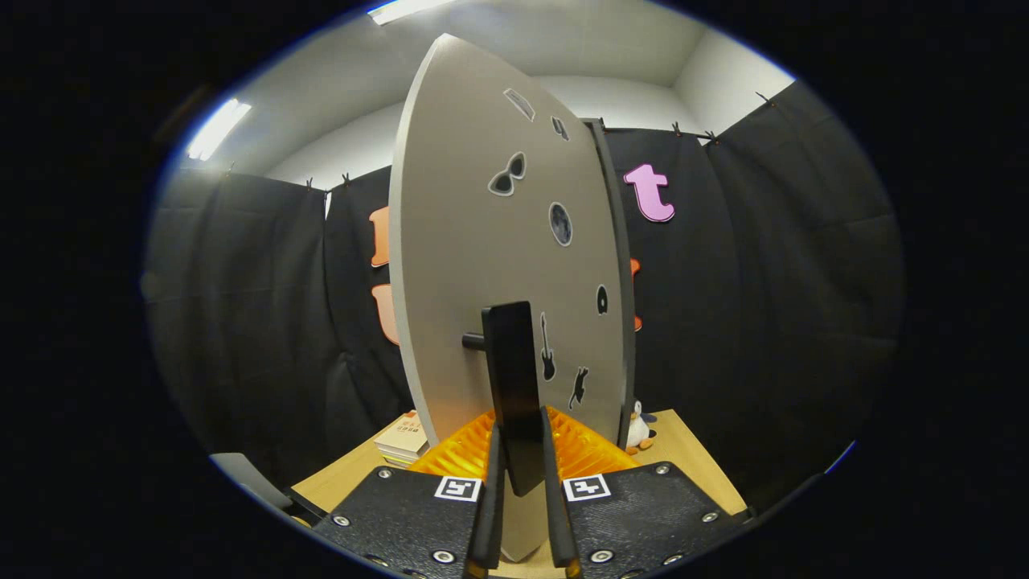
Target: Open the shoe cabinet door, grab the shoes and put them into the shoe cabinet, then close the shoe cabinet door.
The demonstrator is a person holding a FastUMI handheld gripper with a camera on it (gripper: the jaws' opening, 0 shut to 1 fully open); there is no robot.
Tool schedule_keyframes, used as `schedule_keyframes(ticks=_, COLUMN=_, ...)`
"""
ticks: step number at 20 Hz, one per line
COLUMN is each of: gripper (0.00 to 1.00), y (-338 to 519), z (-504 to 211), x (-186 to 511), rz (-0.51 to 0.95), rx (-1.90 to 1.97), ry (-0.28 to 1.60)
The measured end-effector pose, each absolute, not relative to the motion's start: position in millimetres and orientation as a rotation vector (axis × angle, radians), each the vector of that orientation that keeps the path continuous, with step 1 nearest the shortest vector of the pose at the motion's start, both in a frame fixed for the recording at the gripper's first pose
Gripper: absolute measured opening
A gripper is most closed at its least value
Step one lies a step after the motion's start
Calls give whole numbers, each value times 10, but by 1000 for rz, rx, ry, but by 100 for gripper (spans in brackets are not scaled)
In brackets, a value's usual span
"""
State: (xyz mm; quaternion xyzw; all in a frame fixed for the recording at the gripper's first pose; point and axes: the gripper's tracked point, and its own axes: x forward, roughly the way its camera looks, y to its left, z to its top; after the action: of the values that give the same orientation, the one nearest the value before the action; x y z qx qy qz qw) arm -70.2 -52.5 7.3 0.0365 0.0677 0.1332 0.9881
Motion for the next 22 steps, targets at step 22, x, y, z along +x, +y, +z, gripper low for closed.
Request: schedule_keyframes(ticks=22, gripper=16, y=-680, z=87, x=-694, rz=95, rx=56, ry=176)
